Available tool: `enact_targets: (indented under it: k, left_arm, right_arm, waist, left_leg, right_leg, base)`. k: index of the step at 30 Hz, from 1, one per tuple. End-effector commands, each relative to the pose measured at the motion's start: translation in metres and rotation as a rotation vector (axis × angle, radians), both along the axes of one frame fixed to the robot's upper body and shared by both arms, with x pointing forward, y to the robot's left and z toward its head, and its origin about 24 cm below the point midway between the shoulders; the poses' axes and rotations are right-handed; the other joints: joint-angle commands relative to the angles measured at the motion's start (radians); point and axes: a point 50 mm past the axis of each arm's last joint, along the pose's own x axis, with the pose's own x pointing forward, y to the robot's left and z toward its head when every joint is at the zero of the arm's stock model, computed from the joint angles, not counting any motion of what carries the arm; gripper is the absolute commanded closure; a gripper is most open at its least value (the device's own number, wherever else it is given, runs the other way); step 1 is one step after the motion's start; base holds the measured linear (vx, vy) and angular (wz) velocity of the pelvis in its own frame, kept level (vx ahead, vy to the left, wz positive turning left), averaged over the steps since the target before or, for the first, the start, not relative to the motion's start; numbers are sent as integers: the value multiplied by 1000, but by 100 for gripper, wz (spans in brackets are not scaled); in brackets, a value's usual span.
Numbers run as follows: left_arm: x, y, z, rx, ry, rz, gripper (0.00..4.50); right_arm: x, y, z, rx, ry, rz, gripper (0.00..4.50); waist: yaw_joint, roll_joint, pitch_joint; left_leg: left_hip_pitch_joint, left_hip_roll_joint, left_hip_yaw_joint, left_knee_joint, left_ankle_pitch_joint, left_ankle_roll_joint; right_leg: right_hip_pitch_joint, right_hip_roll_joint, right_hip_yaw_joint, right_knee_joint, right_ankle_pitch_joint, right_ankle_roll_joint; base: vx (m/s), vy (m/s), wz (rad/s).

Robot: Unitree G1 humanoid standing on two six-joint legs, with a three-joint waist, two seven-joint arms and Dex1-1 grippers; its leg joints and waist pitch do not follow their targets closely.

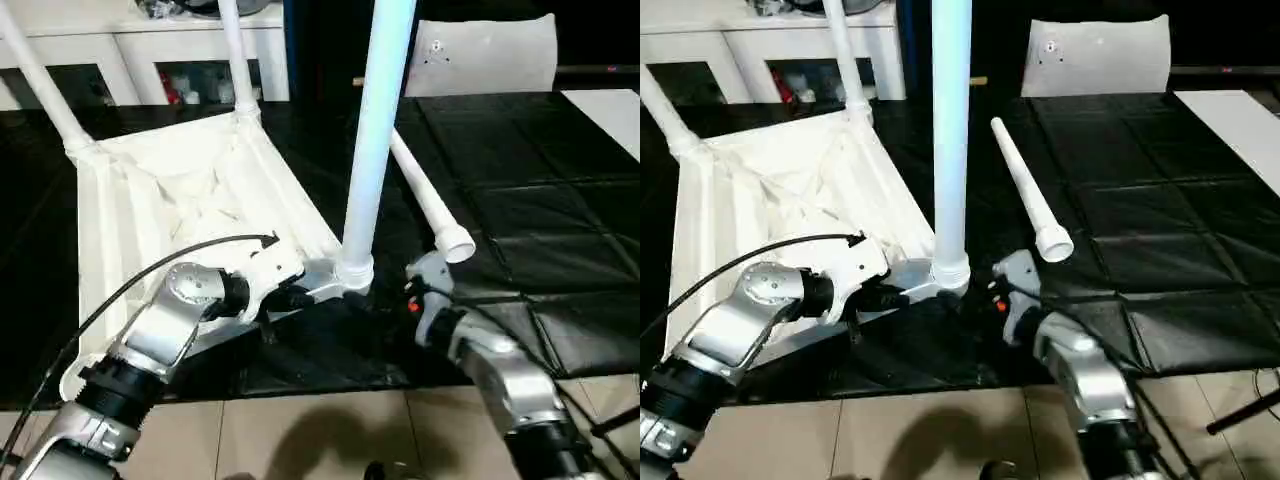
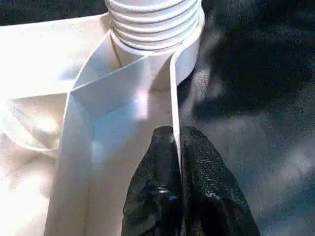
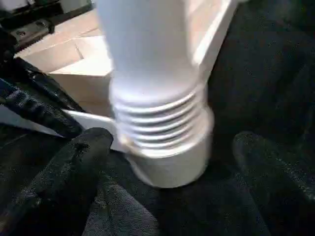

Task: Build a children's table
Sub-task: Rotate leg to tighten

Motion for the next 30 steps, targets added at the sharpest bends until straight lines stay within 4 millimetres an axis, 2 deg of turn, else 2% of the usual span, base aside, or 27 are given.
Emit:
enact_targets:
  k: [1,2,5,6,9,13,14,15,16,18,19,21,22,23,26,30]
  left_arm:
    - [0,-3,6,8,-21,-73,450]
    - [-4,-2,3,20,-19,-149,450]
    - [-8,3,-3,65,14,-255,450]
    - [-9,3,-2,69,15,-303,450]
    - [-10,3,-2,62,25,-388,450]
    - [-10,2,-2,75,28,-448,450]
    - [-9,2,-1,81,27,-461,450]
    - [-9,2,-1,87,25,-478,450]
    - [-9,2,-1,91,24,-487,450]
    - [-9,1,-1,102,26,-511,450]
    - [-8,1,-1,110,26,-534,450]
    - [-8,0,-1,116,25,-548,450]
    - [-8,0,-1,119,25,-559,450]
    - [-8,0,-2,120,25,-567,450]
    - [-7,-2,-2,126,24,-585,450]
    - [-7,-3,-3,131,25,-603,450]
  right_arm:
    - [-1,0,6,20,-12,24,9]
    - [-3,-5,13,14,-29,79,9]
    - [-8,-13,26,-14,-44,225,9]
    - [-7,-15,29,-39,-47,272,9]
    - [-5,-15,34,-75,-51,350,9]
    - [-4,-12,34,-134,-48,445,9]
    - [-4,-10,34,-153,-45,476,9]
    - [-4,-9,33,-171,-44,501,9]
    - [-4,-8,32,-183,-45,513,9]
    - [-2,-6,30,-213,-49,542,9]
    - [-1,-4,29,-232,-53,573,9]
    - [0,-2,28,-246,-55,600,9]
    - [1,0,28,-251,-57,613,9]
    - [2,1,28,-254,-58,621,9]
    - [4,6,28,-237,-47,649,9]
    - [6,9,26,-212,-34,677,38]
  waist:
    - [5,-3,-73]
    - [11,-8,-74]
    - [23,-11,-74]
    - [34,-9,-72]
    - [40,-14,-72]
    - [56,-20,-75]
    - [59,-19,-74]
    - [61,-24,-75]
    - [65,-21,-75]
    - [65,-21,-75]
    - [65,-28,-74]
    - [67,-26,-72]
    - [68,-30,-72]
    - [68,-28,-73]
    - [68,-28,-75]
    - [70,-27,-78]
  left_leg:
    - [-7,11,19,-55,-153,92]
    - [-6,11,21,-54,-150,92]
    - [-4,13,22,-53,-148,107]
    - [0,14,24,-54,-150,103]
    - [2,13,26,-56,-173,91]
    - [8,14,32,-55,-176,81]
    - [10,15,33,-56,-173,79]
    - [6,15,33,-55,-166,80]
    - [6,16,33,-55,-163,75]
    - [6,16,34,-54,-173,72]
    - [5,13,35,-53,-184,68]
    - [6,13,35,-53,-195,64]
    - [5,13,35,-52,-192,63]
    - [6,13,35,-52,-189,63]
    - [8,16,34,-51,-190,65]
    - [6,17,34,-51,-182,67]
  right_leg:
    - [71,-49,57,-57,-267,-155]
    - [72,-49,58,-55,-265,-158]
    - [73,-48,60,-54,-263,-149]
    - [69,-50,61,-55,-278,-147]
    - [69,-51,60,-60,-319,-138]
    - [65,-50,64,-58,-349,-128]
    - [64,-51,67,-57,-344,-130]
    - [64,-50,69,-54,-333,-133]
    - [64,-52,71,-51,-331,-134]
    - [63,-52,71,-52,-341,-133]
    - [62,-51,70,-54,-360,-131]
    - [62,-54,71,-56,-394,-119]
    - [62,-54,71,-57,-406,-110]
    - [61,-53,70,-57,-411,-109]
    - [59,-52,71,-54,-391,-118]
    - [61,-52,72,-48,-349,-137]
  base:
    - [0,0,0]
    - [0,0,0]
    - [0,0,0]
    - [0,0,0]
    - [0,0,0]
    - [0,0,0]
    - [0,0,0]
    - [0,0,0]
    - [0,0,0]
    - [0,0,0]
    - [0,0,0]
    - [0,0,0]
    - [0,0,0]
    - [0,0,0]
    - [0,0,0]
    - [0,0,0]
